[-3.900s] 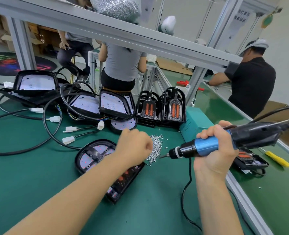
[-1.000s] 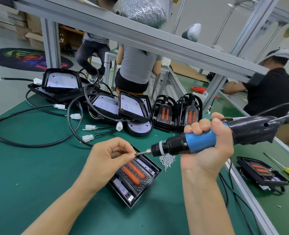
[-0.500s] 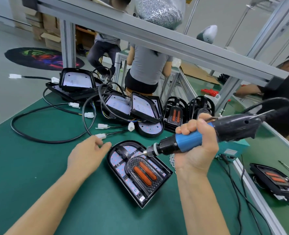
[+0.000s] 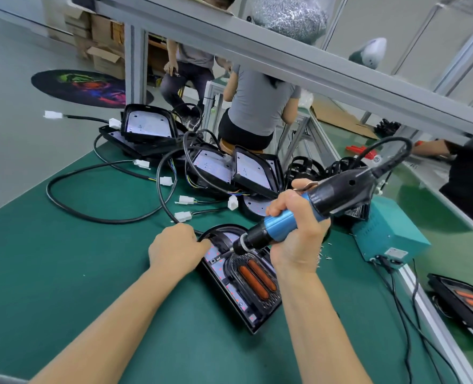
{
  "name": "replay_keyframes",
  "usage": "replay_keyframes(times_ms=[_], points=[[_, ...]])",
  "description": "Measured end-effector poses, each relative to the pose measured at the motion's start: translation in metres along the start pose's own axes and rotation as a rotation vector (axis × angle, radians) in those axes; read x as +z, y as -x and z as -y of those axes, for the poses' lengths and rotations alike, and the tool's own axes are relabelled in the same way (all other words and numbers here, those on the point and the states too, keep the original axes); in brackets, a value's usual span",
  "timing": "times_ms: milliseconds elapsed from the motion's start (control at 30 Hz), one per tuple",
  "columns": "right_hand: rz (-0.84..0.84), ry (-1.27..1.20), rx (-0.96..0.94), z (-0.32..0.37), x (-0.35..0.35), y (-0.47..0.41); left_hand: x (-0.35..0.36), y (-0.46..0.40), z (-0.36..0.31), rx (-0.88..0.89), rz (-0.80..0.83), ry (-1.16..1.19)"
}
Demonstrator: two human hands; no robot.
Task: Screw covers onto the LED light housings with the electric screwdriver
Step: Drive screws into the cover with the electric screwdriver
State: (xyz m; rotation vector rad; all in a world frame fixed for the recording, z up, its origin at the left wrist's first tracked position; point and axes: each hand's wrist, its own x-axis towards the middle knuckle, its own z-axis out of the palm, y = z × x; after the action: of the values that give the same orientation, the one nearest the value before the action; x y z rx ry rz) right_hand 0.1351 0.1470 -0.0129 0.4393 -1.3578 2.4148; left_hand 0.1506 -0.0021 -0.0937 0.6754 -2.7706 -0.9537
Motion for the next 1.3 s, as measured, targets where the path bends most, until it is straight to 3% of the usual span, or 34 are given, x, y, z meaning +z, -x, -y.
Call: replay_keyframes(times_ms=[500, 1300], points=[[0.073, 0.073, 0.058, -0.008, 0.006, 0.001, 0.007, -0.002, 0.004, -0.023, -0.012, 0.094], [0.396, 0.069, 0.005, -0.004, 0.009, 0.005, 0.014, -0.001, 0.002, -0.037, -0.048, 0.066]])
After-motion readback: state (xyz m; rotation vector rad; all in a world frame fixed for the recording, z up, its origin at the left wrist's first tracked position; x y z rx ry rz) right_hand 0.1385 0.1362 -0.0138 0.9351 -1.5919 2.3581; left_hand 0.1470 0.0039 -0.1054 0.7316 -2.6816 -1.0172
